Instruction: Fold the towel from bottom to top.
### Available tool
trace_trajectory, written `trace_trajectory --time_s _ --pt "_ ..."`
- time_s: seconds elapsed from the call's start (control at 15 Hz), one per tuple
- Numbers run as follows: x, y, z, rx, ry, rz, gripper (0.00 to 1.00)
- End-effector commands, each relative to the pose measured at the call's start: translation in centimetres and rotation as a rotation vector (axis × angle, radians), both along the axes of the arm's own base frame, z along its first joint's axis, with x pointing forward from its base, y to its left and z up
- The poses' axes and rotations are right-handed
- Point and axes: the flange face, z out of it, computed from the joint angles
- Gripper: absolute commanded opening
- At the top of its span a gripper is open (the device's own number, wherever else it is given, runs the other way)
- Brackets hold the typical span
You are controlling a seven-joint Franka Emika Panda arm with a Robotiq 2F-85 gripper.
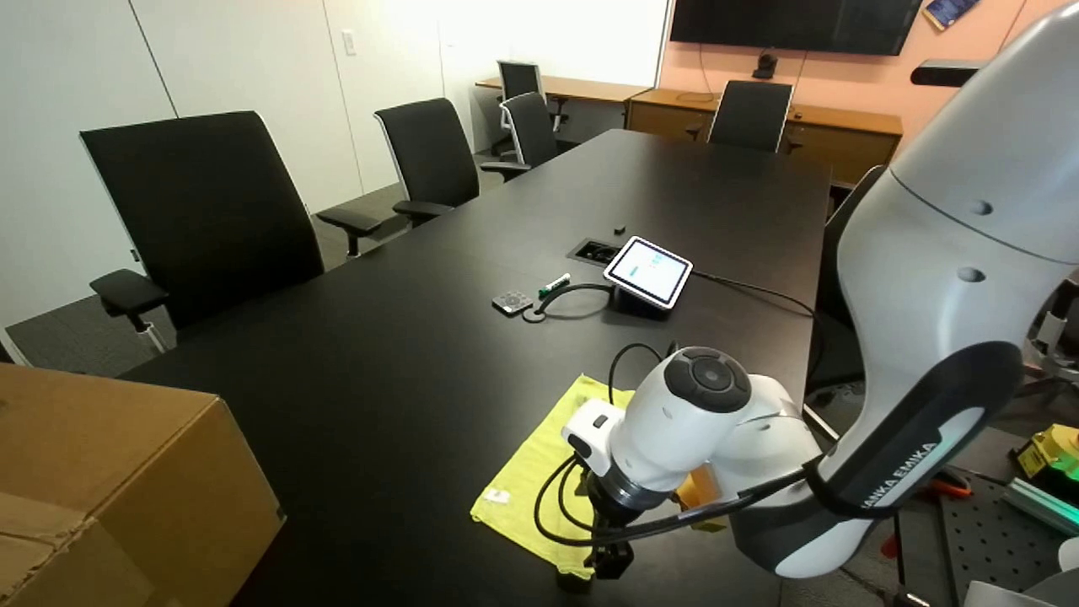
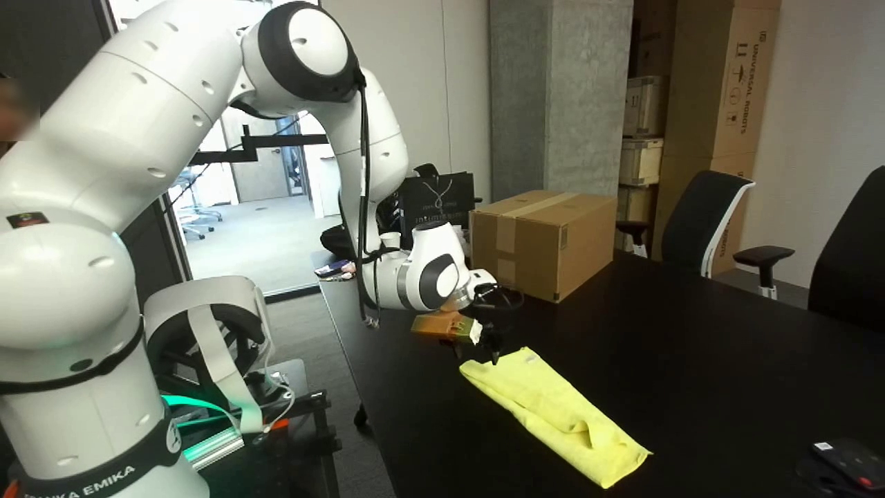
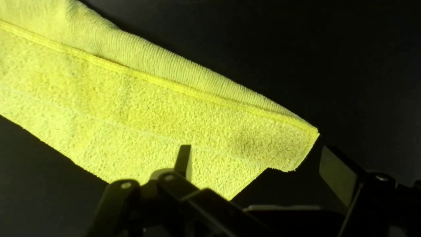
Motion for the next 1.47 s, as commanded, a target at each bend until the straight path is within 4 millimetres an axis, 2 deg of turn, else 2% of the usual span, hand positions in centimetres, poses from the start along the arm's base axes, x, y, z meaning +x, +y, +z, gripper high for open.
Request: trace_trajectory --time_s 0.0,0.53,0.8,1.4 --pt "-0.6 0.1 0.2 0.008 0.003 -0.028 1.00" --pt "-1.7 0.5 -0.3 0.010 0.044 -0.051 1.00" --pt "-2.3 1.4 -0.2 0.020 0.057 -0.053 1.00" --pt "-3.0 2.9 -1.4 0.013 0.096 -0.031 1.00"
